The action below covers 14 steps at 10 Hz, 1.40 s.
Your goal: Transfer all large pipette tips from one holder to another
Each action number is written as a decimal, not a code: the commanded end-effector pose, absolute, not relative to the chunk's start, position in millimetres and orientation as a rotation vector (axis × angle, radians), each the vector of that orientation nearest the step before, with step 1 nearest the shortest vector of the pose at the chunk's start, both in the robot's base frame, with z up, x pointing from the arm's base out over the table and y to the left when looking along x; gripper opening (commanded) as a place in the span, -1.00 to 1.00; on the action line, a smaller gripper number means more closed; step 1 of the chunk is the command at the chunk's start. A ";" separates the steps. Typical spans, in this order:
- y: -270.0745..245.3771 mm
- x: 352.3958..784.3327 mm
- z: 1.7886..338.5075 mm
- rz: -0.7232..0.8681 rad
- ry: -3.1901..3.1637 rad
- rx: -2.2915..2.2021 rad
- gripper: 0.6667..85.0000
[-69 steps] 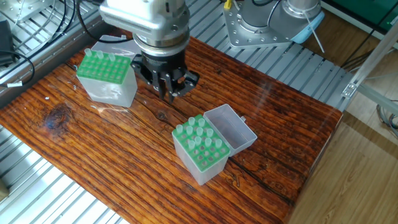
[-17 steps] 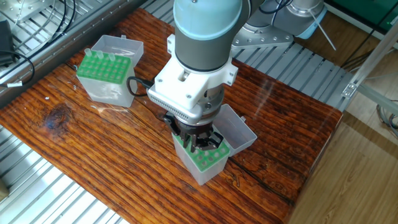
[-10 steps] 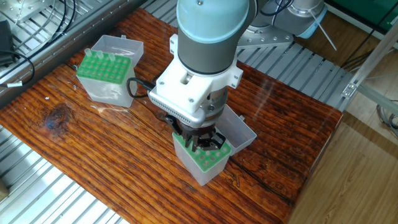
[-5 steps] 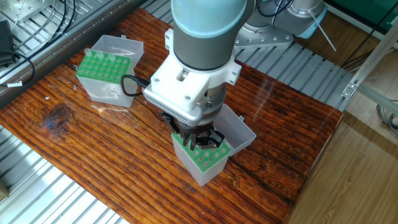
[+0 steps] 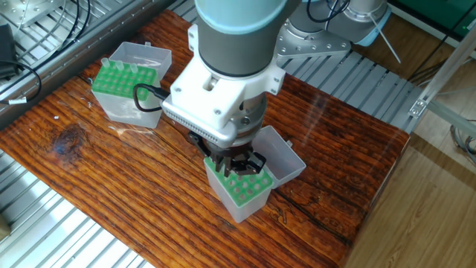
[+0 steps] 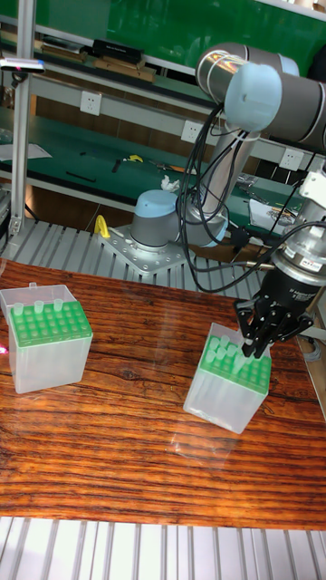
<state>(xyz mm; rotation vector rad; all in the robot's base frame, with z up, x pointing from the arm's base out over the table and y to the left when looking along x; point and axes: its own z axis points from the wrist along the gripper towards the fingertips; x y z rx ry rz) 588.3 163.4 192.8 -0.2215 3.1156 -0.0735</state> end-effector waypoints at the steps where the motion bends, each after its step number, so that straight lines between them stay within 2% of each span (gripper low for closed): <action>1: 167.9 588.0 201.0 -0.038 3.124 -0.232 -0.62; 4: 174.3 592.4 201.0 -0.002 3.106 -0.223 -0.62; 8: 166.7 602.3 201.6 -0.052 3.067 -0.268 -0.62; 14: 167.9 598.3 201.3 -0.044 3.080 -0.289 -0.63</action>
